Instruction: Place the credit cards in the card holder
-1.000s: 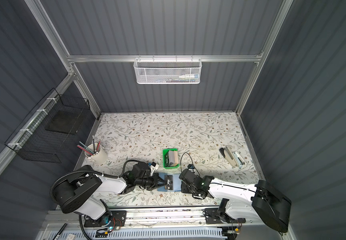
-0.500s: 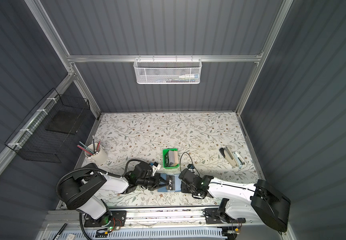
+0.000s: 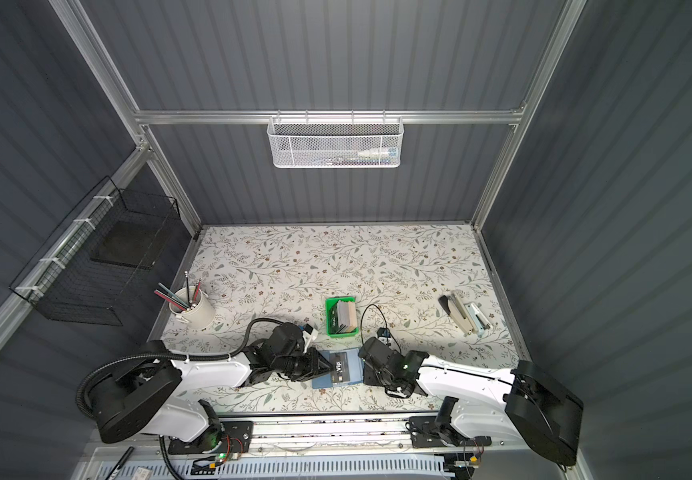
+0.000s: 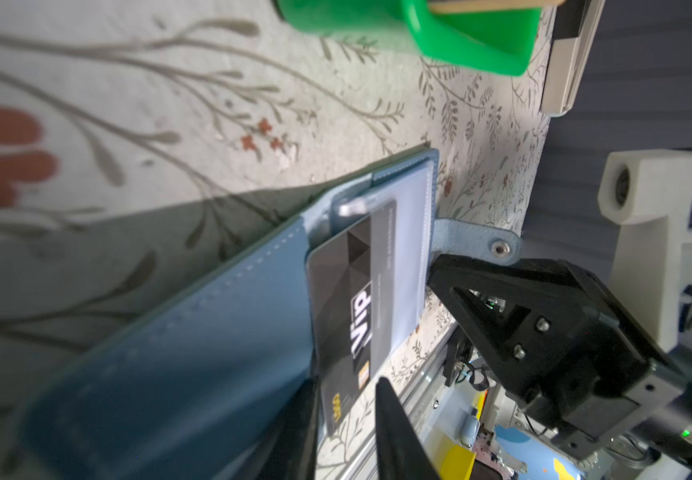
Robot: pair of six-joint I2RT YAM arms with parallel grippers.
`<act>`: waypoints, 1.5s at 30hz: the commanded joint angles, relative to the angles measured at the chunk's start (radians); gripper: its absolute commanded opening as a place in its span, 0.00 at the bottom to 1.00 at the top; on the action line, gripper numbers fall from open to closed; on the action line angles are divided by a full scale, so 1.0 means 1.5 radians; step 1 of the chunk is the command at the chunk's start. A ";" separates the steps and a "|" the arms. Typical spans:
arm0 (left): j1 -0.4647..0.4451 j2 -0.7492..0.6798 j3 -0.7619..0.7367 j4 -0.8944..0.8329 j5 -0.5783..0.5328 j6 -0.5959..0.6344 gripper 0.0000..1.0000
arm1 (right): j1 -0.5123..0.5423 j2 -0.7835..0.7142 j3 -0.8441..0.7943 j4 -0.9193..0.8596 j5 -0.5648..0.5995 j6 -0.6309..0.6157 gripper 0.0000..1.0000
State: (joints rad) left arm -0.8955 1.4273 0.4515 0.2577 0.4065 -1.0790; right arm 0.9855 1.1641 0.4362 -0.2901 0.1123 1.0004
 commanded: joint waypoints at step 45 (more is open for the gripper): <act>-0.035 0.108 0.098 -0.022 -0.056 -0.027 0.16 | 0.004 0.051 -0.028 0.040 -0.009 -0.003 0.20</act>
State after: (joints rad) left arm -0.9413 1.5776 0.6178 0.1593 0.3077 -1.0828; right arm 0.9855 1.2110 0.4225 -0.1738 0.1184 0.9874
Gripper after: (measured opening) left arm 0.157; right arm 0.207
